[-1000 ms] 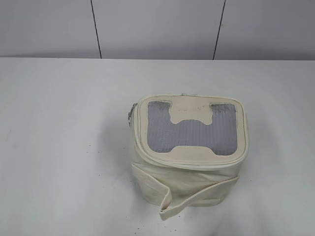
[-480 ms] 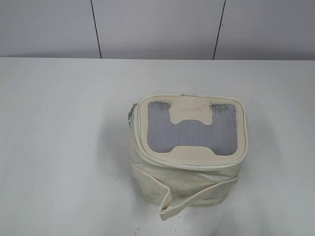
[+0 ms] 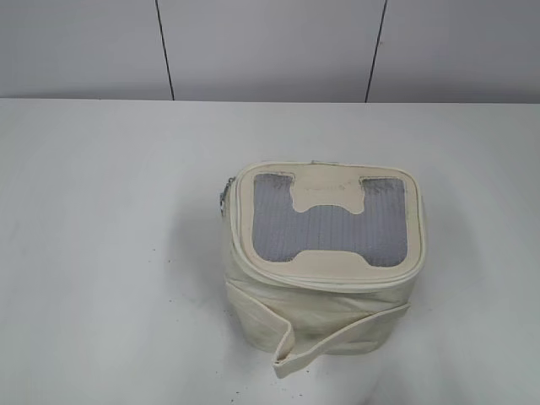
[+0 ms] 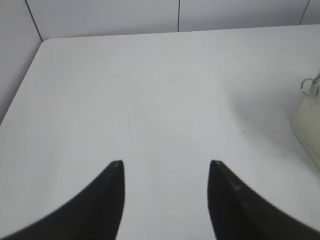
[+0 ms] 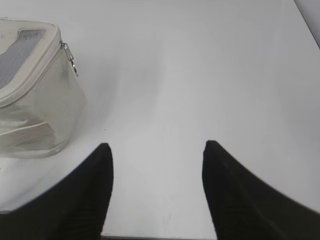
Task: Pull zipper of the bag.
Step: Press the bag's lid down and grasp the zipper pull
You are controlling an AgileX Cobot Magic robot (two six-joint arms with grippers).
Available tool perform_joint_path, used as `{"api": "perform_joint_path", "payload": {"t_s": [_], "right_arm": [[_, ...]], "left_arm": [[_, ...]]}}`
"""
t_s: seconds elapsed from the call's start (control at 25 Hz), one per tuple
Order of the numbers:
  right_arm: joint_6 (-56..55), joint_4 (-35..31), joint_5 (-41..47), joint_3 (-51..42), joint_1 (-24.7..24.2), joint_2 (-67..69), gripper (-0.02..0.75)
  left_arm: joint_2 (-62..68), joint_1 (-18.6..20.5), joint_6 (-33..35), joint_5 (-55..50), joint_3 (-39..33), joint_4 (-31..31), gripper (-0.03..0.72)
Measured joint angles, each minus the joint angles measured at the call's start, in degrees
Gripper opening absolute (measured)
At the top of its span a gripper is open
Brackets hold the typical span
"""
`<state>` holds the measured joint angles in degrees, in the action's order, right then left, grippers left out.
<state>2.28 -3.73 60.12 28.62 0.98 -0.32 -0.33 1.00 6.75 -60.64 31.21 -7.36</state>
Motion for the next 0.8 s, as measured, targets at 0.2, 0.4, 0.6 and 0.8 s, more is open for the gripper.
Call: {"api": "perform_joint_path", "payload": {"t_s": [0.2,0.4,0.6,0.8], "right_arm": [[0.0,-0.3,0.0,0.0,0.0,0.0,0.449],[0.0,-1.2,-0.6,0.4,0.0,4.0,0.449],[0.6,-2.6,-8.0,1.9,1.1,15.6,0.449],[3.6,-3.5,-14.5,6.1,7.3,28.2,0.449]], "left_arm": [[0.0,-0.5,0.0,0.1,0.0,-2.5,0.414],[2.6,-2.0,0.8,2.7,0.1,-11.0,0.414],[10.8,-2.1,1.4,10.9,0.5,-16.5,0.414],[20.9,-2.1,4.2,19.2,1.0,-26.4,0.414]]}}
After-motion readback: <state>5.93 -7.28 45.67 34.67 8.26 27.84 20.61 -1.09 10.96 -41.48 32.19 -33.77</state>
